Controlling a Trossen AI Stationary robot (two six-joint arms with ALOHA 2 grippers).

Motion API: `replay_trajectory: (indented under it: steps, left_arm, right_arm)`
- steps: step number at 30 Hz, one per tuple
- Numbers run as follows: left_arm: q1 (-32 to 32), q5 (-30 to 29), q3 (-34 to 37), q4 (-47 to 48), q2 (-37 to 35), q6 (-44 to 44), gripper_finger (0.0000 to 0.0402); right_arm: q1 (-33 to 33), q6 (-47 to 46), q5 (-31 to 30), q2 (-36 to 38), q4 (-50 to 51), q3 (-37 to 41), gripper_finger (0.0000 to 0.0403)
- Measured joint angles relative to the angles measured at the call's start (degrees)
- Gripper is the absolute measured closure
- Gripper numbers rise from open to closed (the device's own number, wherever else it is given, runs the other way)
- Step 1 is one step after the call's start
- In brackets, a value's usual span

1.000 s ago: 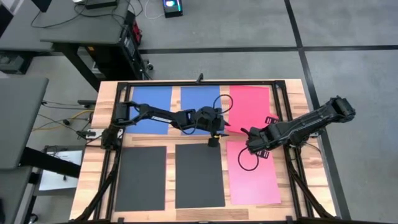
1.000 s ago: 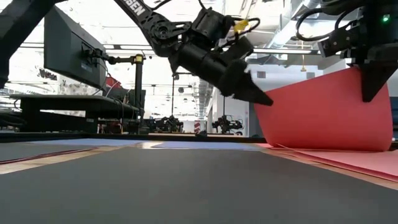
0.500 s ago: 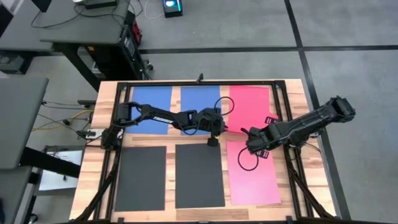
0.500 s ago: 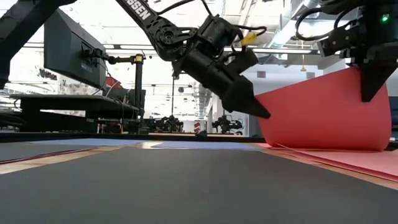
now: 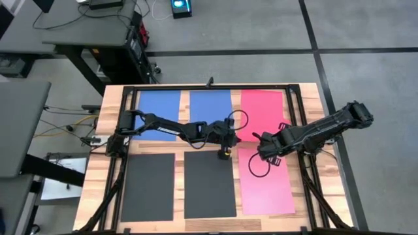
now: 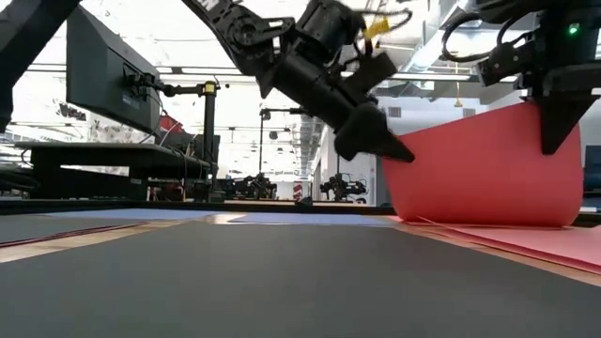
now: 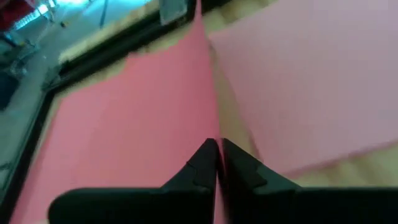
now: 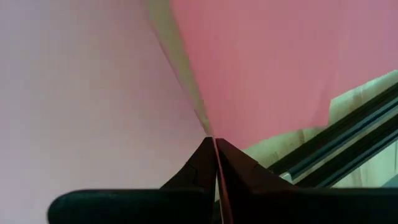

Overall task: Organize paper
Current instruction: Stack the red paper on top of the red paper

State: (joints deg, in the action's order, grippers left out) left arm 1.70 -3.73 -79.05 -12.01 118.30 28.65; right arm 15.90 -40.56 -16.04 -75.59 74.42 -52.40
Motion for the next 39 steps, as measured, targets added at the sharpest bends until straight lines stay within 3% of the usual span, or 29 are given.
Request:
replay_trajectory:
  steps: [10,19,36,39]
  left_arm:
    - [-0.84,-0.06,0.03,0.34,-0.39,1.15,0.0401]
    - [-0.86,-0.02,0.03,1.13,-0.39,1.76,0.0401]
    - [-0.07,-0.19,0.03,2.34,-0.37,1.72,0.0401]
    - [-0.07,-0.19,0.03,2.32,-0.37,1.88,0.0401]
  right_arm:
    - [-2.81,-0.04,4.24,-8.31,6.26,-0.02,0.0403]
    - [-2.03,11.88,3.96,-15.21,5.77,0.00,0.0403]
    - [18.69,10.84,3.88,-15.58,3.33,0.00,0.0403]
    - [21.15,10.60,1.57,-15.58,4.95,0.00,0.0403]
